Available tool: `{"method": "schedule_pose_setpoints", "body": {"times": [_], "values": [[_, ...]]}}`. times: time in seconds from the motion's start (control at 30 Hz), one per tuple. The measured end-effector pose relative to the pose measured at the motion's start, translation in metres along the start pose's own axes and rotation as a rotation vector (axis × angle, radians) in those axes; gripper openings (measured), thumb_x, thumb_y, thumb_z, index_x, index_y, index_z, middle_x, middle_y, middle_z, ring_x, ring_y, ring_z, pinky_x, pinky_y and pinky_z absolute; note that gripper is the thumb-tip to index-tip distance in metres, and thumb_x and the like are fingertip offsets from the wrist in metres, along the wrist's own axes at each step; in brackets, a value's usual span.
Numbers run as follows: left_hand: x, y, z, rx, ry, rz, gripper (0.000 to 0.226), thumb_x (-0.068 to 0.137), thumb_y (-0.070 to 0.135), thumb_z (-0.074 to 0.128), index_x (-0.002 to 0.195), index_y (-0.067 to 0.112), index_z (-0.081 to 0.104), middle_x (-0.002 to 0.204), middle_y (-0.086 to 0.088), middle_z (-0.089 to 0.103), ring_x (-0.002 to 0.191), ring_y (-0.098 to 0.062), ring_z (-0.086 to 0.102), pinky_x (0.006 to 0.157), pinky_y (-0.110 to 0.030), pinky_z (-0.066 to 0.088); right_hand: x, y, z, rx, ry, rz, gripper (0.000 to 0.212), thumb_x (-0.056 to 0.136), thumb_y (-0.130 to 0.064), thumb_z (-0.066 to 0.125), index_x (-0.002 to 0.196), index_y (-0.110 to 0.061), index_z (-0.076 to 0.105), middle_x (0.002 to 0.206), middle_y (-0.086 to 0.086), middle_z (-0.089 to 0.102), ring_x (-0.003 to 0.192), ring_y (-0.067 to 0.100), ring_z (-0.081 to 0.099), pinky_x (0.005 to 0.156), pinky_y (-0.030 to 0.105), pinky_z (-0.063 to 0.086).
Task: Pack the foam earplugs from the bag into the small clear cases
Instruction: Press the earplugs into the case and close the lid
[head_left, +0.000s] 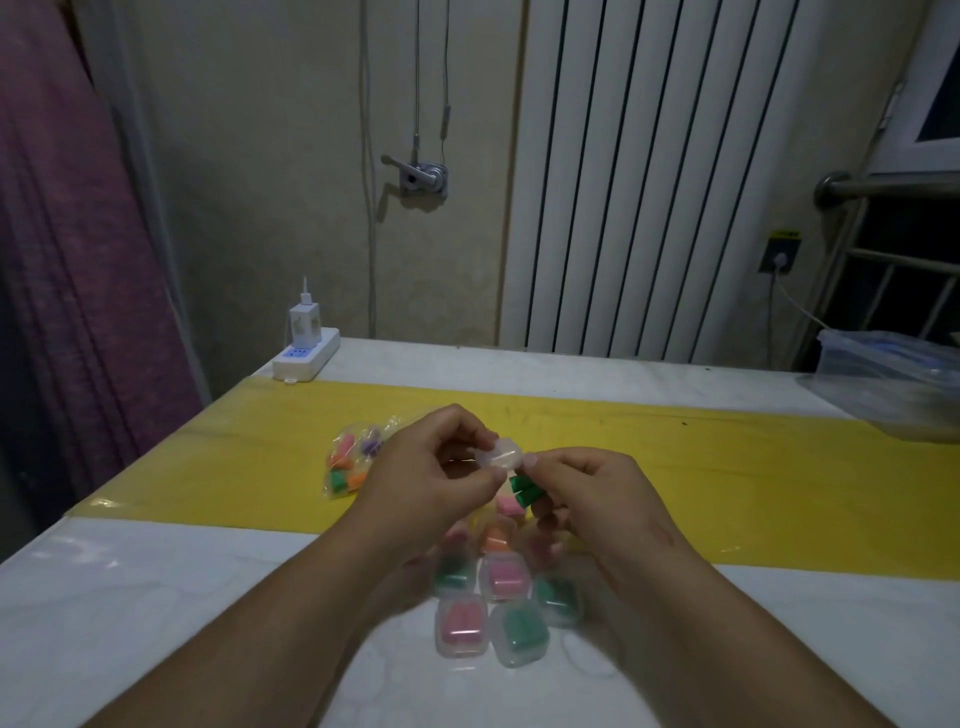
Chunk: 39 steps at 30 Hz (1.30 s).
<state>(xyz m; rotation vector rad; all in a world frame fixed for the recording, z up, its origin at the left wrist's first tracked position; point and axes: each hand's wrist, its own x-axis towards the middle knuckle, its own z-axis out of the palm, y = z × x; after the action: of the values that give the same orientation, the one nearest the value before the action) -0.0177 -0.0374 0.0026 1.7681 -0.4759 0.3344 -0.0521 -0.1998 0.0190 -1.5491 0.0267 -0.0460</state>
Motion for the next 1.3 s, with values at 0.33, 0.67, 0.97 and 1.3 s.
{"method": "schedule_pose_setpoints", "body": {"times": [0.33, 0.67, 0.97, 1.3], "values": [[-0.003, 0.004, 0.002, 0.088, -0.006, 0.011, 0.026, 0.075, 0.007, 0.078, 0.079, 0.028, 0.063, 0.095, 0.012, 0.071, 0.091, -0.01, 0.068, 0.082, -0.028, 0.058, -0.003, 0.001, 0.004, -0.087, -0.017, -0.012, 0.022, 0.09, -0.021, 0.067, 0.081, -0.002, 0.075, 0.064, 0.01, 0.063, 0.055, 0.02, 0.051, 0.045, 0.024, 0.036], [-0.009, 0.009, 0.008, 0.098, -0.027, -0.034, 0.021, 0.078, 0.019, 0.076, 0.089, 0.029, 0.062, 0.087, 0.011, 0.066, 0.085, -0.01, 0.063, 0.08, -0.038, 0.057, 0.0, 0.003, 0.005, -0.288, 0.093, -0.058, 0.021, 0.081, -0.017, 0.067, 0.062, -0.008, 0.073, 0.049, -0.004, 0.056, 0.05, 0.015, 0.049, 0.054, 0.03, 0.041], [-0.011, 0.016, 0.012, 0.147, -0.085, -0.028, 0.025, 0.09, 0.018, 0.065, 0.107, 0.031, 0.053, 0.085, 0.006, 0.063, 0.076, 0.001, 0.062, 0.068, -0.02, 0.055, -0.002, 0.0, 0.004, -0.378, 0.149, -0.066, 0.019, 0.076, -0.017, 0.065, 0.064, -0.004, 0.072, 0.048, -0.003, 0.056, 0.045, 0.012, 0.045, 0.047, 0.022, 0.036], [-0.011, 0.022, 0.007, -0.231, -0.036, -0.206, 0.046, 0.088, -0.014, 0.043, 0.095, 0.022, 0.071, 0.101, -0.01, 0.06, 0.067, -0.017, 0.063, 0.053, -0.024, 0.053, 0.005, 0.0, -0.005, -0.227, 0.168, -0.103, 0.019, 0.085, -0.014, 0.069, 0.067, -0.011, 0.074, 0.051, -0.001, 0.06, 0.05, 0.014, 0.052, 0.052, 0.026, 0.046]]}}
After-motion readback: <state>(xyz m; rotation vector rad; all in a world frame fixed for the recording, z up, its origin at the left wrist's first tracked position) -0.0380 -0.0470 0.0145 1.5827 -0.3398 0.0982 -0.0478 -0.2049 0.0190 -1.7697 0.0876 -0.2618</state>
